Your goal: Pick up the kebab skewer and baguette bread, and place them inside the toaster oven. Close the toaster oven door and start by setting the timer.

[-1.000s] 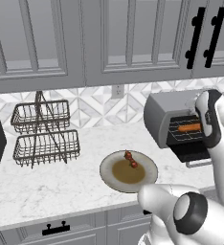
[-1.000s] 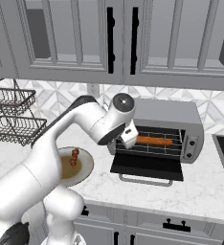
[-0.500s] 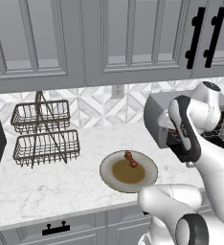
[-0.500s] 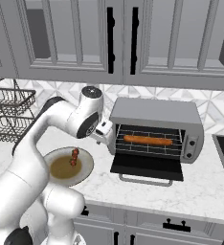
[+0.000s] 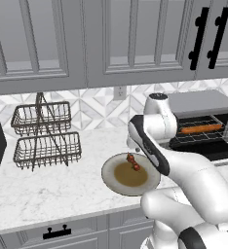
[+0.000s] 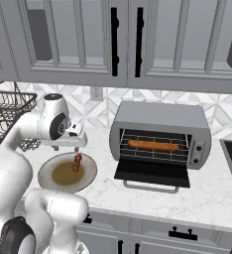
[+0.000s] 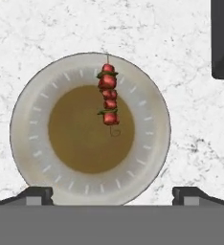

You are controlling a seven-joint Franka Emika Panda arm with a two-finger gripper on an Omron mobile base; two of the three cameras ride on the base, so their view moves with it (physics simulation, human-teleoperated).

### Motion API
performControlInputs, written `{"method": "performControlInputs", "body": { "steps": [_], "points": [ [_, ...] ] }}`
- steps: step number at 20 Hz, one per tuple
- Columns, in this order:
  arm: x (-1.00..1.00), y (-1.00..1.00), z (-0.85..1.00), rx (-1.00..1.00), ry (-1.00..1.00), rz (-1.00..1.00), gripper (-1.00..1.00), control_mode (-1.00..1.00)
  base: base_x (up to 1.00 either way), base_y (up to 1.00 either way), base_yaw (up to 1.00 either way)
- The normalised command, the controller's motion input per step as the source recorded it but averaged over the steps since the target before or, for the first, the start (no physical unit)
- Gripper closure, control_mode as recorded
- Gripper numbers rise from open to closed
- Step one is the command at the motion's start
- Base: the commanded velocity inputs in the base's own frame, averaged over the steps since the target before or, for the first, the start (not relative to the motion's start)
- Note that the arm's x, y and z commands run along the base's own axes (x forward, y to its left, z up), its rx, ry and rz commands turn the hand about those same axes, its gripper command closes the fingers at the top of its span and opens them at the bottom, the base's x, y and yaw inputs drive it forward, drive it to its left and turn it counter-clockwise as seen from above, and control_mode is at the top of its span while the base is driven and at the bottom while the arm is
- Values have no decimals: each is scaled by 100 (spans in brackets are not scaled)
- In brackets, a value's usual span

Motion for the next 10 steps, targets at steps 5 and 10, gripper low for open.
{"method": "performControlInputs", "body": {
  "steps": [5,10],
  "points": [
    [41,17,-50,0,4,30,-100,-100,0,0,0],
    [62,4,-46,0,0,7,-100,-100,0,0,0]
  ]
}}
